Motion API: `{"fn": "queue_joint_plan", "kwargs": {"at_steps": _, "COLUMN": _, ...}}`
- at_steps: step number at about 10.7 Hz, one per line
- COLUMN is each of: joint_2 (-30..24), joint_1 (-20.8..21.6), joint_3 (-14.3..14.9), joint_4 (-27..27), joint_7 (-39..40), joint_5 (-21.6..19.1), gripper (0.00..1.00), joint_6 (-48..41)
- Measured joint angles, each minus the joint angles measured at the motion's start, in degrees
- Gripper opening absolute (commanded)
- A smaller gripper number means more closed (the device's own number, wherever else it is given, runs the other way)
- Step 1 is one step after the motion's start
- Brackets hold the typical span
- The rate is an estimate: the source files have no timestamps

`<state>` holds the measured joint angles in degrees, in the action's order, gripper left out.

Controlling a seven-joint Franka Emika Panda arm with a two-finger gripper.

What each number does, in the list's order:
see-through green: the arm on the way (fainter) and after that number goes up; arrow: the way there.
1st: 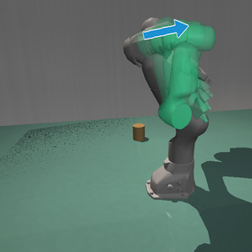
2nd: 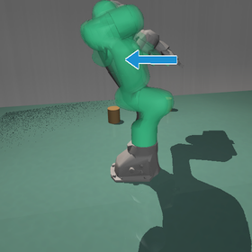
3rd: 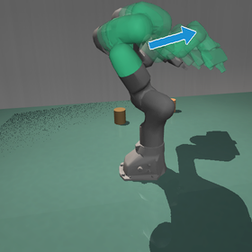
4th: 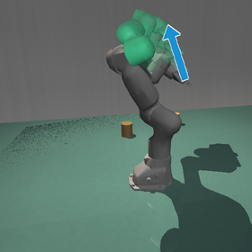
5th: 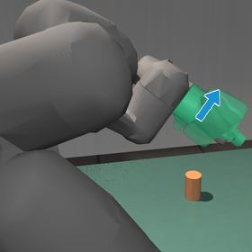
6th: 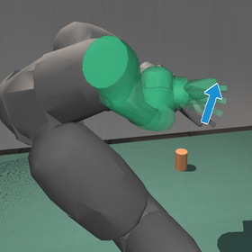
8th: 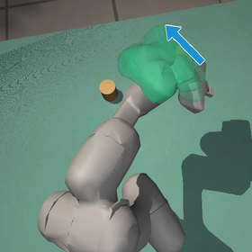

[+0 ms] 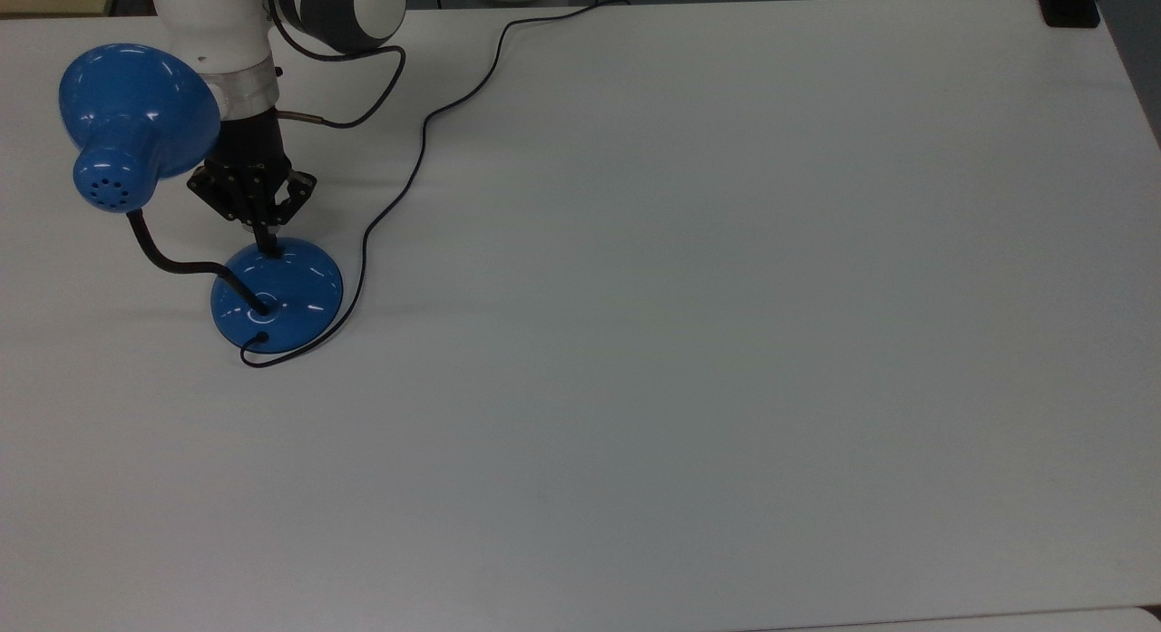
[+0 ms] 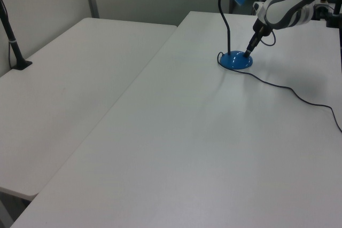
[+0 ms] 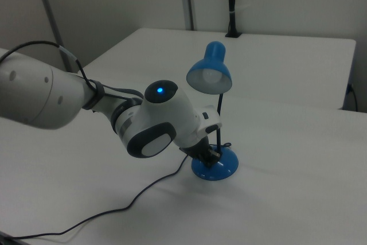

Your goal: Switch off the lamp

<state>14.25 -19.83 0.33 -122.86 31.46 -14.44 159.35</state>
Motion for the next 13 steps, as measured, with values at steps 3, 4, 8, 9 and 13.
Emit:
{"fn": "queue_joint_plan", "kwargs": {"at_steps": 3, "joint_2": 0.02, "joint_1": 0.01, "joint_3": -0.01, "joint_4": 0.02, "joint_7": 0.00, "joint_5": 0.00, "gripper": 0.00, "joint_6": 0.01}}
{"fn": "queue_joint_plan", "kwargs": {"at_steps": 4, "joint_2": 0.02, "joint_1": 0.01, "joint_3": -0.01, "joint_4": -0.01, "joint_7": 0.17, "joint_5": 0.00, "gripper": 0.00, "joint_6": 0.01}}
{"fn": "queue_joint_plan", "kwargs": {"at_steps": 8, "joint_2": -0.17, "joint_1": -0.08, "joint_3": 0.01, "joint_4": -0.61, "joint_7": 2.27, "joint_5": 0.00, "gripper": 0.00, "joint_6": 0.02}}
{"fn": "queue_joint_plan", "kwargs": {"at_steps": 9, "joint_2": -0.32, "joint_1": -0.17, "joint_3": 0.02, "joint_4": -1.02, "joint_7": 3.43, "joint_5": 0.00, "gripper": 0.00, "joint_6": 0.02}}
{"fn": "queue_joint_plan", "kwargs": {"at_steps": 13, "joint_2": -1.05, "joint_1": -1.50, "joint_3": 0.17, "joint_4": -2.94, "joint_7": 8.96, "joint_5": 0.00, "gripper": 0.13, "joint_6": -5.82}}
